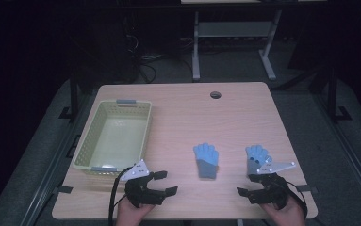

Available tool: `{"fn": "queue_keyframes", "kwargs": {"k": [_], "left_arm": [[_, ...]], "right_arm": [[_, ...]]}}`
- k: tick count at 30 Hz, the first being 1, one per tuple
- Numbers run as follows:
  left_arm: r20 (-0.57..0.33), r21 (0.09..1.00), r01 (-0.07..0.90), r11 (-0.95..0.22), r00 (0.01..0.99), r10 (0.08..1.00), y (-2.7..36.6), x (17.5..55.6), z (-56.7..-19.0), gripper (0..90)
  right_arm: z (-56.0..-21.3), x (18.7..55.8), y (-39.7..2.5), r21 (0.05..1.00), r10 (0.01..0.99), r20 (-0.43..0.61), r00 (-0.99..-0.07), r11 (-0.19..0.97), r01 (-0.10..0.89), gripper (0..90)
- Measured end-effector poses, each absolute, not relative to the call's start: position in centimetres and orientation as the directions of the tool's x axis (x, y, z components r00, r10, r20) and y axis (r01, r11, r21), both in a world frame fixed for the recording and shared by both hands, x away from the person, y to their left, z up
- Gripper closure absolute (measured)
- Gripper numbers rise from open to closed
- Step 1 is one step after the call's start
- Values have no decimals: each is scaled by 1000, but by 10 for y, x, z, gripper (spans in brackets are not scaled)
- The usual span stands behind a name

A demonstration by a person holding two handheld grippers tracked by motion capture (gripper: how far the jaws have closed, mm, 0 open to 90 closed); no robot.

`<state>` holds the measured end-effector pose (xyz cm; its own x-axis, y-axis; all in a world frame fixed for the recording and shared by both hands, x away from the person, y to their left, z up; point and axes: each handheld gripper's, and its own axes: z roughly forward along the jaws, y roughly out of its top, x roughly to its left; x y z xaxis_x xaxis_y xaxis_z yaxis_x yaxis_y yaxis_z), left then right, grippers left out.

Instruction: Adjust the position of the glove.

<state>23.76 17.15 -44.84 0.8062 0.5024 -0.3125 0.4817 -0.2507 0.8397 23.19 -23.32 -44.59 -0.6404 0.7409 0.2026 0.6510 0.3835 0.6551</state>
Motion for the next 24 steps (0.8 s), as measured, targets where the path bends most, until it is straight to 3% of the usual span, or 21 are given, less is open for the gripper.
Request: {"fn": "queue_keyframes", "kwargs": {"k": [24], "left_arm": [[-326, 842, 488, -230, 800, 503, 172, 239, -449, 250]], "right_arm": [[-432, 238, -237, 685, 746, 172, -644, 380, 622, 246]]}}
